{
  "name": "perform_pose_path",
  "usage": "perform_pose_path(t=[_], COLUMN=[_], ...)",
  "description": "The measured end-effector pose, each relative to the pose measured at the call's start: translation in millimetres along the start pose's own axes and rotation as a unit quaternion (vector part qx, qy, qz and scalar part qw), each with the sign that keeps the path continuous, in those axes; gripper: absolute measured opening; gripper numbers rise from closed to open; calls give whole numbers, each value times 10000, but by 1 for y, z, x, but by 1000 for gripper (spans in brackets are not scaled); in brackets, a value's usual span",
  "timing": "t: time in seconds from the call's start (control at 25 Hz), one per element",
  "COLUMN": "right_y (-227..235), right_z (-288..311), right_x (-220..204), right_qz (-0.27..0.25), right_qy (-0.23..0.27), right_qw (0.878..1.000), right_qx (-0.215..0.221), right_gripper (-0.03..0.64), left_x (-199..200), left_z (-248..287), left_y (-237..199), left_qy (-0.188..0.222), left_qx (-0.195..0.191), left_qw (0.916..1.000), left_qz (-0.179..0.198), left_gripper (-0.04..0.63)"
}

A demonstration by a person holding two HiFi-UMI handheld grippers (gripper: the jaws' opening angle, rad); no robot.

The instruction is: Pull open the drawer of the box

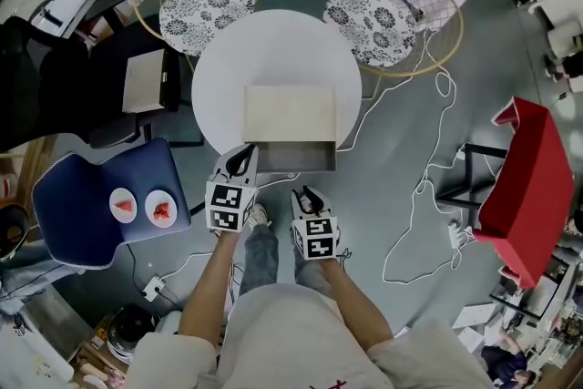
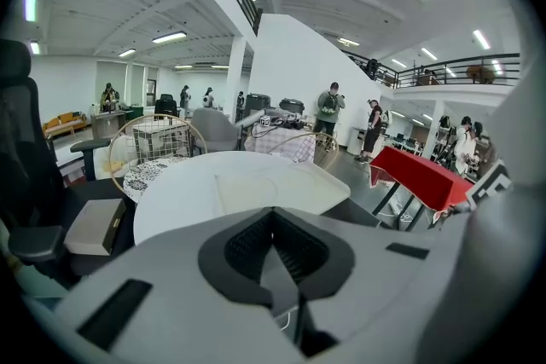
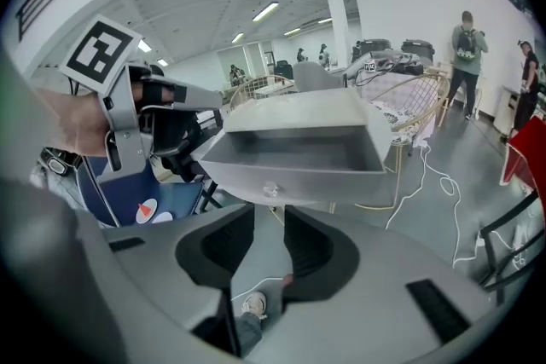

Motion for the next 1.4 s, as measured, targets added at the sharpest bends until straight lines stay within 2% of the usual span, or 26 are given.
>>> perform_pose_path(t=[0.12,0.4,0.64,1.0,1.24,1.4], right_y=[0,7,17,21,2,-10], right_z=[-16,-49,-71,-103,-131,-149], right_x=[10,56,83,102,121,120], right_qz=[-35,-352,-468,-794,-893,-1038], right_qy=[153,796,1127,1545,2106,2337], right_qw=[9998,9960,9914,9824,9681,9615], right_qx=[149,218,483,683,1018,1007], right_gripper=[115,18,15,15,15,15], left_x=[7,34,52,61,66,61], left_z=[-10,-30,-50,-80,-105,-123], left_y=[9,35,63,91,97,103], left_qy=[38,158,209,364,500,655], left_qx=[47,209,335,581,643,635], left_qw=[10000,9996,9987,9969,9956,9948], left_qz=[5,63,337,391,467,443], left_gripper=[11,11,11,11,11,12])
Point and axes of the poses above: the fingertips, and each gripper's own axes: z forward along the fingers, y to its right, x out of its top, the point moved 8 cm from there along -z, backward along the fingers, and after that the axes turned 8 degrees about z, right-handed, at the moved point
